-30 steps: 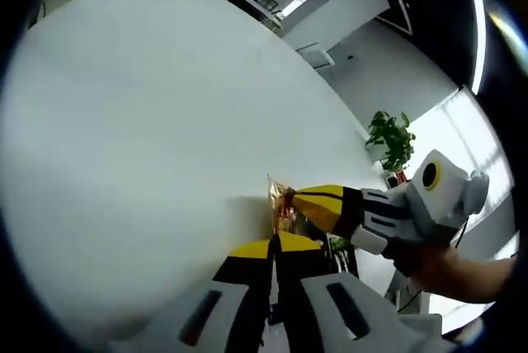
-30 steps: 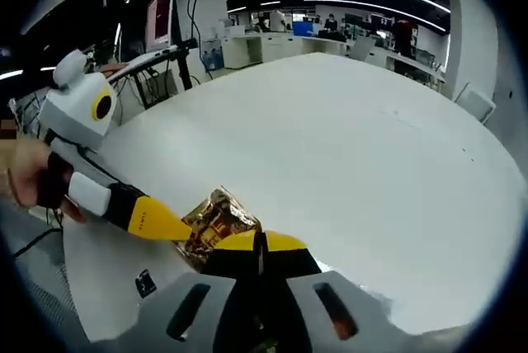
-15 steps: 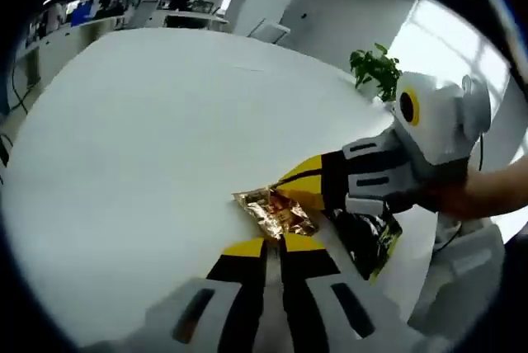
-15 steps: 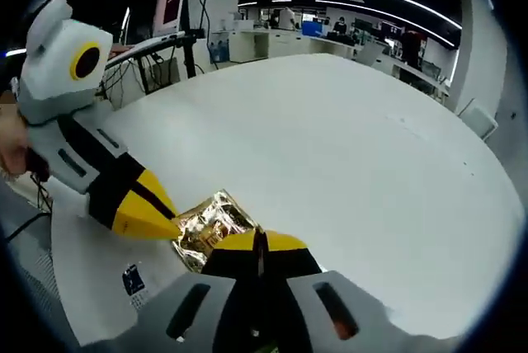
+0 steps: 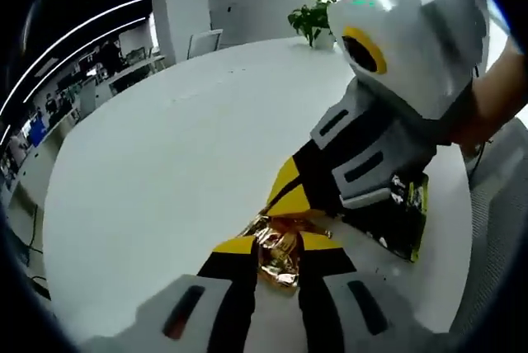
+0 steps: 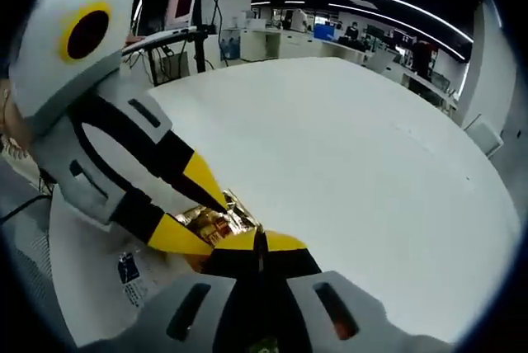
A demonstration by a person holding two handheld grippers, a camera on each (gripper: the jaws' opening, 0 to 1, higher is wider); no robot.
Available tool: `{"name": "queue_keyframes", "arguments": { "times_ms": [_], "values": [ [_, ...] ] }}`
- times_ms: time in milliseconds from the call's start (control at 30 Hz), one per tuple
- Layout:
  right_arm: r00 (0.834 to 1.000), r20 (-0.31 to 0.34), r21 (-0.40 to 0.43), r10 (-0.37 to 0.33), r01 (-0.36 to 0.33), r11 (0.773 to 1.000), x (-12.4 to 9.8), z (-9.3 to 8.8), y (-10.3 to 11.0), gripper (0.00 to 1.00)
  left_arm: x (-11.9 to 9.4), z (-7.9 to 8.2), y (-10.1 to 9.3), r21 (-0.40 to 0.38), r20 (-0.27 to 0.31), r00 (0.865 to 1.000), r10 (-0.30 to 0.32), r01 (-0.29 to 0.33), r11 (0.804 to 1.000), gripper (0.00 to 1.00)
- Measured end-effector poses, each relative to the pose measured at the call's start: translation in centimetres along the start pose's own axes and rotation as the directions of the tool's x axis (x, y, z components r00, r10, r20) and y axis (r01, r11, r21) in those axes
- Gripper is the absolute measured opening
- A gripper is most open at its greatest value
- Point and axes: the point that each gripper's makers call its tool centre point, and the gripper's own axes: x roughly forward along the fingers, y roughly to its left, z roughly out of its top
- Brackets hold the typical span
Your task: Arrange the skincare products in the storage area until every visible bottle or jar stands upright without overlapping.
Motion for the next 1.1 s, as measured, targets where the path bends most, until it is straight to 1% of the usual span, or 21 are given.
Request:
{"name": "queue_keyframes", "arguments": {
  "times_ms": [33, 100, 200, 267, 300, 333, 367, 433, 567, 633, 667, 767, 867, 1000, 1100],
  "values": [
    [1.0, -0.004, -0.014, 0.0, 0.0, 1.0, 0.0, 0.0, 0.0, 0.01, 0.0, -0.2, 0.1, 0.01, -0.007, 1.0, 0.001, -0.001, 1.0, 0.23],
    [1.0, -0.003, -0.028, -0.001, 0.0, 1.0, 0.1, -0.2, 0.0, 0.01, -0.1, 0.1, 0.1, 0.014, 0.008, 1.0, 0.001, -0.001, 1.0, 0.23],
    [1.0, -0.001, -0.022, -0.004, 0.004, 1.0, 0.1, -0.2, -0.1, 0.02, -0.2, 0.2, 0.1, 0.037, 0.004, 1.0, 0.001, -0.001, 0.999, 0.23],
    [1.0, 0.0, -0.022, -0.004, 0.004, 1.0, 0.0, -0.1, 0.0, 0.03, -0.1, 0.1, 0.2, 0.031, 0.005, 1.0, -0.001, 0.001, 1.0, 0.23],
    [1.0, -0.002, -0.031, -0.007, 0.007, 0.999, -0.1, -0.1, -0.1, 0.04, -0.1, 0.0, 0.2, 0.02, 0.005, 1.0, -0.001, 0.0, 1.0, 0.23],
    [1.0, 0.0, -0.066, -0.008, 0.008, 0.998, 0.0, 0.0, -0.1, 0.05, -0.1, 0.0, 0.3, 0.019, 0.006, 1.0, -0.001, 0.0, 1.0, 0.23],
    [1.0, 0.005, -0.077, -0.012, 0.012, 0.997, 0.0, 0.1, -0.1, 0.06, -0.1, 0.0, 0.3, 0.018, 0.006, 1.0, 0.0, 0.0, 1.0, 0.23],
    [0.999, 0.005, -0.088, -0.033, 0.033, 0.996, -0.2, 0.0, -0.3, 0.13, 0.0, 0.0, 0.3, 0.016, 0.006, 1.0, 0.002, -0.002, 1.0, 0.23],
    [0.999, 0.032, -0.1, -0.043, 0.046, 0.994, -1.2, 0.8, -0.3, 0.25, 0.0, 0.0, 0.2, 0.015, 0.008, 1.0, 0.008, -0.008, 1.0, 0.23],
    [0.998, 0.026, -0.121, -0.05, 0.053, 0.991, -1.6, 0.8, -0.2, 0.35, 0.0, 0.0, 0.3, 0.016, 0.009, 1.0, 0.01, -0.01, 1.0, 0.23],
    [0.998, 0.025, -0.129, -0.055, 0.058, 0.99, -1.8, 0.8, -0.2, 0.38, 0.0, 0.0, 0.3, 0.014, 0.009, 1.0, 0.01, -0.01, 1.0, 0.23],
    [0.998, 0.03, -0.127, -0.059, 0.062, 0.99, -2.5, 0.7, -0.4, 0.39, 0.0, 0.1, 0.2, 0.01, 0.008, 1.0, 0.013, -0.014, 1.0, 0.23],
    [0.997, 0.034, -0.118, -0.067, 0.071, 0.99, -3.1, 0.6, -0.7, 0.43, -0.2, 0.1, 0.3, 0.02, 0.006, 1.0, 0.022, -0.022, 1.0, 0.24],
    [0.997, 0.027, -0.119, -0.07, 0.073, 0.99, -3.6, 0.2, -0.9, 0.43, -0.6, 0.6, 0.2, 0.005, 0.021, 0.999, 0.027, -0.027, 1.0, 0.27],
    [0.997, 0.04, -0.112, -0.064, 0.068, 0.991, -4.5, 0.5, -0.8, 0.45, -0.9, 0.7, 0.5, -0.001, 0.023, 0.999, 0.036, -0.036, 0.999, 0.28]
  ]
}}
